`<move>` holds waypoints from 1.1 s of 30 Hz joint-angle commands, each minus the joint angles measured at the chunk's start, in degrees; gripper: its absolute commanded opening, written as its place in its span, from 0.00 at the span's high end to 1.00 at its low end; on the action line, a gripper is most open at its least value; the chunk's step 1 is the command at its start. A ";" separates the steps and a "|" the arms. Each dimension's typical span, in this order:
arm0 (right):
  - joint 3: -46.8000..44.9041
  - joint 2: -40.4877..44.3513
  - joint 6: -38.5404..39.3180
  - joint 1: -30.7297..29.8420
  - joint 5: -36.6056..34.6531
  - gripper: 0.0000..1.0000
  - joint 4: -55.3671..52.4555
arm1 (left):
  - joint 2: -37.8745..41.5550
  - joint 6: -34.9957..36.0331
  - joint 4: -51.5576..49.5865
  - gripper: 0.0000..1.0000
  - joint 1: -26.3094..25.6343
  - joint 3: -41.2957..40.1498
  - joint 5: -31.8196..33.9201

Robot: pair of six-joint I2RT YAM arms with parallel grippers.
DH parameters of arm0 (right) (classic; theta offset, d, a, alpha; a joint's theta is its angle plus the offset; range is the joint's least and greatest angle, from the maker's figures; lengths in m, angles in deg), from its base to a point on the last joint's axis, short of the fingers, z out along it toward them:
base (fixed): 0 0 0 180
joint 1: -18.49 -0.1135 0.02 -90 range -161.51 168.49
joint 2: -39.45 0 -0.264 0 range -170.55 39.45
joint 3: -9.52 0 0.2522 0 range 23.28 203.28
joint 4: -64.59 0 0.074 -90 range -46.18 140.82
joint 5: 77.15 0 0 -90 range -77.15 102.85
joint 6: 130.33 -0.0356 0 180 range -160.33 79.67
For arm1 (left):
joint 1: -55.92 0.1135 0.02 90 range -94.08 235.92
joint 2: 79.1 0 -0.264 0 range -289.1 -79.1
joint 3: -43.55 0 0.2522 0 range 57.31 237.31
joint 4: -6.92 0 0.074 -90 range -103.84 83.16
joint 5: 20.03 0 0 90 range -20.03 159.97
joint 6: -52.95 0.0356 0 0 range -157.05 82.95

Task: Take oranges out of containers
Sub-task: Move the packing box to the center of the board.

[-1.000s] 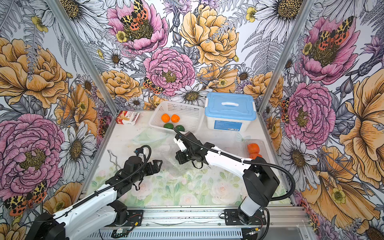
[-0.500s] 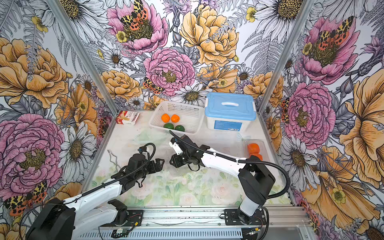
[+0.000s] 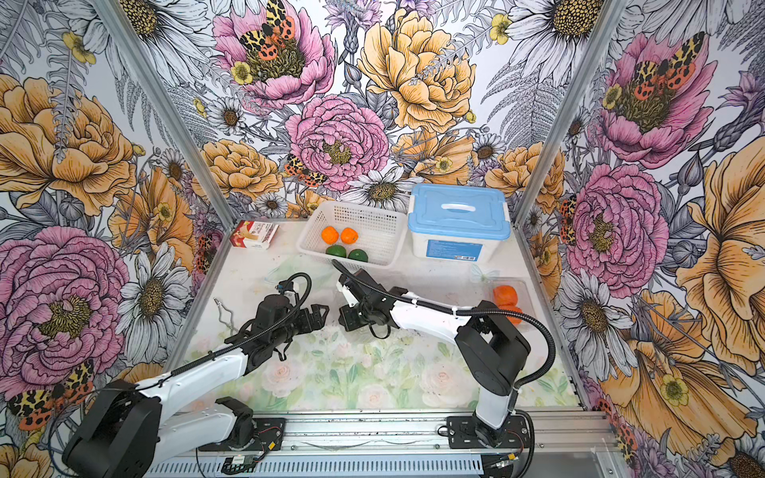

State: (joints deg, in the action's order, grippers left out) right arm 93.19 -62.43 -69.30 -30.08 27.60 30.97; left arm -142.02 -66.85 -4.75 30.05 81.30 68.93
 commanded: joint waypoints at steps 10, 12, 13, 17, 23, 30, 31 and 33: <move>14.46 -10.65 -2.19 0.93 -2.17 0.86 2.62 | 29.56 -0.62 -14.62 0.04 -1.33 -8.14 12.32; 16.84 -12.64 -3.34 1.19 -1.86 0.86 3.69 | 35.43 -0.78 -17.59 0.03 -1.18 -9.14 13.52; 18.37 -13.92 -4.25 1.43 -1.31 0.86 4.47 | 38.34 -1.10 -19.20 0.03 -0.97 -9.66 14.80; 25.66 -19.16 -6.77 2.04 2.49 0.82 7.36 | 45.83 -1.75 -23.32 0.02 -0.32 -10.85 15.61; 38.23 -26.85 -8.81 1.47 8.20 0.80 7.40 | 45.23 -1.66 -24.38 0.02 0.64 -10.47 14.25; 43.38 -29.82 -8.95 0.97 14.23 0.53 7.49 | 43.25 -1.48 -22.95 0.02 0.72 -10.36 14.04; 43.06 -29.33 -8.63 1.11 14.43 0.47 7.47 | 43.06 -1.44 -22.76 0.02 0.74 -10.26 13.89; 41.42 -27.43 -7.70 1.42 13.58 0.35 7.57 | 42.71 -1.48 -22.52 0.02 0.67 -10.14 13.82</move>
State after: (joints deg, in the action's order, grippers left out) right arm 134.58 -91.29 -77.98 -28.68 39.42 37.44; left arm -98.91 -68.20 -27.83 30.29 71.49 82.42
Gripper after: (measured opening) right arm 0.630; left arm 0.978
